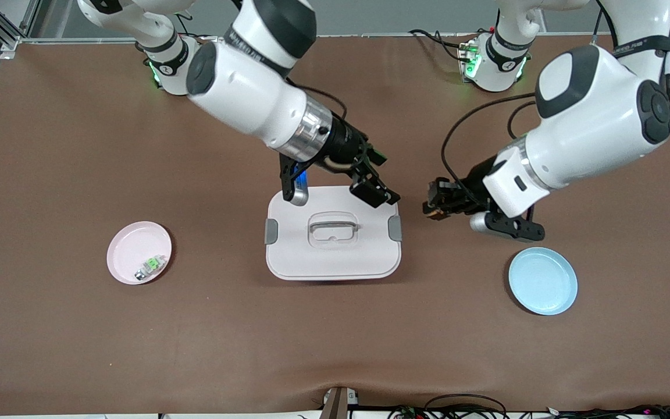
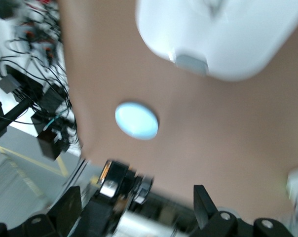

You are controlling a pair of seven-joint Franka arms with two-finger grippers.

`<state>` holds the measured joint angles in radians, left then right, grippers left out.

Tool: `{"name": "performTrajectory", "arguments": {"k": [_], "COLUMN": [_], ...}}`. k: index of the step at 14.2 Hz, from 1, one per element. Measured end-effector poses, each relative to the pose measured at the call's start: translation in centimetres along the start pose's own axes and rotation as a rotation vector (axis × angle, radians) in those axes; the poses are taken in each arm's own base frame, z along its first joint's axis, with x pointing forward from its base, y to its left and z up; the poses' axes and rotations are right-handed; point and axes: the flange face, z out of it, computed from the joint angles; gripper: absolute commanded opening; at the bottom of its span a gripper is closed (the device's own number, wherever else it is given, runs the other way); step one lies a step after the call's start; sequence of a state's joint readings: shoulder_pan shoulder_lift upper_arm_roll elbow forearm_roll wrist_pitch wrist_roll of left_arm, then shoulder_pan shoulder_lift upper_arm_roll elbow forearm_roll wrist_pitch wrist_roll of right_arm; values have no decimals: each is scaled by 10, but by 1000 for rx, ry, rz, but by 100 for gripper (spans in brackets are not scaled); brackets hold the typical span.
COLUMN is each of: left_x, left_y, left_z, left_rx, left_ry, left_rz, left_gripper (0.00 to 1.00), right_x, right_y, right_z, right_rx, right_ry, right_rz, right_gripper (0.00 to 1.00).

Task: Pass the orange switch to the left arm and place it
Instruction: 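Open the right gripper while the left gripper carries the switch away, then lower the switch toward the blue plate while the right gripper withdraws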

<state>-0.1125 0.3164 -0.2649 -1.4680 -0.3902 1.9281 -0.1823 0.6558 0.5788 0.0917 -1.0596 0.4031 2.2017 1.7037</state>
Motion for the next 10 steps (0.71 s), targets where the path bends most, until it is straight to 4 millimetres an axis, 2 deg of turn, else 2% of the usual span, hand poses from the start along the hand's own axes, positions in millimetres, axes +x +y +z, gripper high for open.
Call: {"name": "performTrajectory", "arguments": {"k": [3,4,5,6,10], "left_x": [7,9,10,11,19], "left_y": [-57,-73,-86,-96,-139], "left_z": [12,17,20,24,41], "left_rx": [111,158,199,236,319], "left_ry": [-24,-32,-39,-47,-93], "left_rz": [28,33,40,50,115], "left_gripper": [0,0,0,0,0], "right_x": [-62,-73,-73,-65,-11], "right_y": [25,31,34,34,27], "right_z": [7,9,12,13,6], "right_rx": [25,18,-11,-55,-249], "right_ry": [245,277,299,317,338], "right_rz": [-341,-404,-470,-544,-828], "right_gripper": [100,100,100,100,100]}}
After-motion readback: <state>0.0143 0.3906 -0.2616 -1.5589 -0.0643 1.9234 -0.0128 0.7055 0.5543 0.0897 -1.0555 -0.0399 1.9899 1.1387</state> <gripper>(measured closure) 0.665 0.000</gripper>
